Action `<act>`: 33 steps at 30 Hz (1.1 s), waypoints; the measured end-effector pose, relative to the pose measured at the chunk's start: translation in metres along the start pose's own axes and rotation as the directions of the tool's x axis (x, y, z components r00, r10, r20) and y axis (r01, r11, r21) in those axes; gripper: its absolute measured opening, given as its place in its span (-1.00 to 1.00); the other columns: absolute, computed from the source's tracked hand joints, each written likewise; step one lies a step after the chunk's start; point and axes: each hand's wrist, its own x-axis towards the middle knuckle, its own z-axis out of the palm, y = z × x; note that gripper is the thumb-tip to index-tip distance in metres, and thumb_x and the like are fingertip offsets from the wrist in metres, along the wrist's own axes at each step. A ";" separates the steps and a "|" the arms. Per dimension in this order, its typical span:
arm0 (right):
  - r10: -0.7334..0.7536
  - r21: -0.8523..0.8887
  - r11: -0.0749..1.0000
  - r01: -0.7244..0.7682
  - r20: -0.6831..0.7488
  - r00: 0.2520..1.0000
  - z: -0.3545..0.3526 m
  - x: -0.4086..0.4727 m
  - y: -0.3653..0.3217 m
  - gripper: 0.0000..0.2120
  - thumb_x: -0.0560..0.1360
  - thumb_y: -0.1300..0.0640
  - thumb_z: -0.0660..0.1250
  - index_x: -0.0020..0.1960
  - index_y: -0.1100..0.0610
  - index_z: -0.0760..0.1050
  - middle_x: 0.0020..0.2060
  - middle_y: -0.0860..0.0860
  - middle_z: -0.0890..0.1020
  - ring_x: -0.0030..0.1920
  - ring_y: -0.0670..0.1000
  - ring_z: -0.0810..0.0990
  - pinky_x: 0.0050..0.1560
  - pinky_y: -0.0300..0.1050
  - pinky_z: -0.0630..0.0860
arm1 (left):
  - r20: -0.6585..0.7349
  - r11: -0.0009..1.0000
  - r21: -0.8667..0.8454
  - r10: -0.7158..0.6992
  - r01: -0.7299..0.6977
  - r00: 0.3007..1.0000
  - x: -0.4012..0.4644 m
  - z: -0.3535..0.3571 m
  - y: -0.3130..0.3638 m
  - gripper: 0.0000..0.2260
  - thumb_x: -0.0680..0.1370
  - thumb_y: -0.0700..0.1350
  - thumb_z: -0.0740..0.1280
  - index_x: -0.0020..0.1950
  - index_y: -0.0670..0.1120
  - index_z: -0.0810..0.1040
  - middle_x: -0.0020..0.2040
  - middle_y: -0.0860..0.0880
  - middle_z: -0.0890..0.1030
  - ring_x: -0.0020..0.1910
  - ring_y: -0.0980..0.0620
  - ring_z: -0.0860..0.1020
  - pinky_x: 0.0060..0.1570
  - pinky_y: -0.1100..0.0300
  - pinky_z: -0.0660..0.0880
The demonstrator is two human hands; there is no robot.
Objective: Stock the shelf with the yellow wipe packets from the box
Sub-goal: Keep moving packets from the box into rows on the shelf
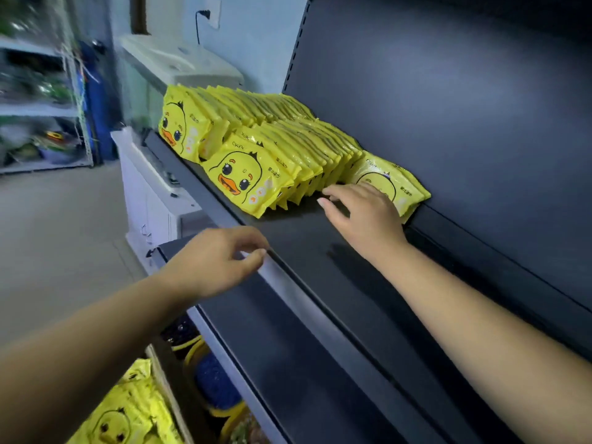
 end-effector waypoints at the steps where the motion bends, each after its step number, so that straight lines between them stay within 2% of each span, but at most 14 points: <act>1: 0.024 0.033 0.999 -0.024 0.002 1.000 -0.007 -0.004 -0.025 -0.67 0.46 -0.04 0.17 -0.16 0.14 0.63 -0.33 0.01 0.67 -0.28 0.14 0.60 -0.30 -0.14 0.50 | -0.027 1.000 0.020 0.017 -0.017 0.999 -0.017 -0.012 -0.002 -0.62 0.38 0.14 0.10 0.02 0.03 0.58 -0.08 0.17 0.58 -0.04 0.19 0.53 -0.16 0.44 0.36; 3: 0.042 0.089 0.995 -0.039 -0.042 0.998 -0.016 -0.015 -0.078 -0.65 0.45 -0.03 0.16 -0.26 0.15 0.61 -0.41 0.02 0.64 -0.35 0.15 0.57 -0.40 -0.12 0.52 | -0.046 0.993 0.099 0.071 -0.066 0.996 -0.055 -0.038 -0.007 -0.53 0.34 0.22 0.05 0.02 0.04 0.59 -0.10 0.21 0.54 -0.11 0.25 0.48 -0.22 0.35 0.32; 6: 0.078 0.143 0.987 -0.069 -0.055 0.995 -0.021 -0.035 -0.151 -0.65 0.45 -0.01 0.16 -0.31 0.16 0.58 -0.48 0.03 0.57 -0.42 0.12 0.52 -0.48 -0.14 0.48 | -0.016 0.977 0.188 0.108 -0.103 0.994 -0.109 -0.070 -0.019 -0.59 0.39 0.16 0.07 0.01 0.01 0.59 -0.11 0.17 0.57 -0.23 0.30 0.41 -0.22 0.29 0.27; 8: 0.116 0.198 0.974 -0.114 0.004 0.993 -0.018 -0.054 -0.200 -0.65 0.47 -0.01 0.17 -0.32 0.17 0.57 -0.50 0.05 0.54 -0.44 0.10 0.50 -0.51 -0.15 0.44 | 0.002 0.963 0.246 0.109 -0.106 0.994 -0.148 -0.087 -0.036 -0.54 0.37 0.20 0.02 -0.02 0.01 0.59 -0.13 0.13 0.63 -0.27 0.20 0.50 -0.23 0.22 0.37; 10: 0.194 0.264 0.936 -0.233 0.167 0.967 -0.011 -0.076 -0.239 -0.68 0.49 -0.01 0.20 -0.26 0.18 0.57 -0.44 0.07 0.56 -0.37 0.11 0.51 -0.44 -0.09 0.42 | 0.047 0.957 0.277 0.080 -0.089 0.996 -0.183 -0.095 -0.059 -0.49 0.32 0.21 -0.03 -0.06 0.00 0.60 -0.16 0.10 0.65 -0.19 0.03 0.57 -0.21 0.17 0.47; 12: 0.243 0.270 0.900 -0.343 0.344 0.907 0.002 -0.103 -0.272 -0.71 0.51 -0.01 0.23 -0.21 0.18 0.57 -0.38 0.08 0.58 -0.30 0.12 0.52 -0.36 -0.05 0.40 | 0.102 0.955 0.294 0.012 -0.042 0.995 -0.215 -0.097 -0.083 -0.47 0.31 0.21 -0.05 -0.06 -0.01 0.59 -0.16 0.09 0.64 -0.15 -0.02 0.57 -0.18 0.15 0.49; 15: 0.269 0.262 0.858 -0.442 0.505 0.820 0.022 -0.143 -0.308 -0.72 0.53 0.00 0.25 -0.12 0.20 0.59 -0.27 0.12 0.63 -0.20 0.14 0.56 -0.27 0.01 0.44 | 0.162 0.951 0.310 -0.065 0.012 0.985 -0.255 -0.091 -0.117 -0.44 0.30 0.22 -0.07 -0.05 -0.01 0.60 -0.21 0.11 0.58 -0.13 -0.02 0.56 -0.19 0.19 0.43; 18: 0.291 0.183 0.824 -0.537 0.677 0.676 0.050 -0.180 -0.329 -0.66 0.55 -0.04 0.20 -0.07 0.22 0.57 -0.20 0.14 0.62 -0.14 0.13 0.56 -0.28 -0.05 0.36 | 0.181 0.950 0.284 -0.190 0.134 0.965 -0.284 -0.079 -0.149 -0.41 0.28 0.23 -0.08 -0.03 -0.01 0.62 -0.25 0.15 0.51 -0.16 0.04 0.54 -0.20 0.26 0.35; 20: 0.306 0.160 0.762 -0.627 0.765 0.567 0.075 -0.207 -0.338 -0.65 0.55 -0.03 0.20 -0.06 0.26 0.56 -0.19 0.18 0.62 -0.13 0.16 0.56 -0.29 -0.04 0.36 | 0.190 0.931 0.266 -0.304 0.249 0.934 -0.302 -0.066 -0.171 -0.49 0.36 0.20 0.01 -0.01 -0.02 0.61 -0.17 0.11 0.60 -0.11 0.06 0.54 -0.18 0.28 0.33; 22: 0.306 0.131 0.697 -0.705 0.835 0.458 0.096 -0.229 -0.343 -0.65 0.56 -0.02 0.19 -0.05 0.26 0.56 -0.16 0.17 0.63 -0.09 0.16 0.57 -0.22 -0.03 0.43 | 0.214 0.891 0.268 -0.426 0.367 0.879 -0.319 -0.053 -0.188 -0.71 0.50 0.06 0.17 0.04 -0.02 0.60 -0.03 0.06 0.64 -0.01 0.03 0.56 -0.16 0.28 0.33; 25: 0.298 0.082 0.611 -0.788 0.898 0.324 0.126 -0.256 -0.347 -0.68 0.57 -0.03 0.17 0.04 0.19 0.56 -0.04 0.09 0.65 0.02 0.09 0.58 -0.05 -0.06 0.48 | 0.261 0.842 0.288 -0.528 0.457 0.808 -0.342 -0.032 -0.209 -0.72 0.49 0.05 0.16 0.04 0.00 0.59 0.03 0.05 0.63 0.02 0.01 0.56 -0.10 0.25 0.39; 27: 0.315 0.047 0.570 -0.820 0.909 0.272 0.141 -0.269 -0.348 -0.69 0.57 -0.03 0.18 0.10 0.17 0.54 0.00 0.06 0.64 0.04 0.06 0.58 -0.05 -0.12 0.47 | 0.289 0.797 0.316 -0.597 0.514 0.748 -0.348 -0.022 -0.219 -0.74 0.50 0.03 0.17 0.05 0.01 0.58 0.05 0.04 0.63 0.06 0.00 0.56 0.00 0.21 0.44; 31: 0.351 0.017 0.482 -0.876 0.912 0.211 0.172 -0.289 -0.341 -0.71 0.55 -0.01 0.21 0.07 0.18 0.55 0.00 0.08 0.64 0.05 0.08 0.58 -0.01 -0.10 0.48 | 0.289 0.752 0.317 -0.657 0.578 0.697 -0.350 0.000 -0.234 -0.66 0.45 0.08 0.11 0.04 0.00 0.59 0.04 0.03 0.63 0.07 -0.01 0.55 0.02 0.20 0.43; 33: 0.364 -0.004 0.454 -0.891 0.914 0.181 0.190 -0.295 -0.338 -0.71 0.55 0.01 0.21 0.09 0.20 0.55 0.01 0.08 0.64 0.06 0.08 0.58 -0.02 -0.12 0.47 | 0.283 0.726 0.317 -0.686 0.610 0.670 -0.346 0.012 -0.246 -0.74 0.51 0.03 0.17 0.05 0.00 0.59 0.05 0.02 0.63 0.04 -0.03 0.56 -0.01 0.20 0.42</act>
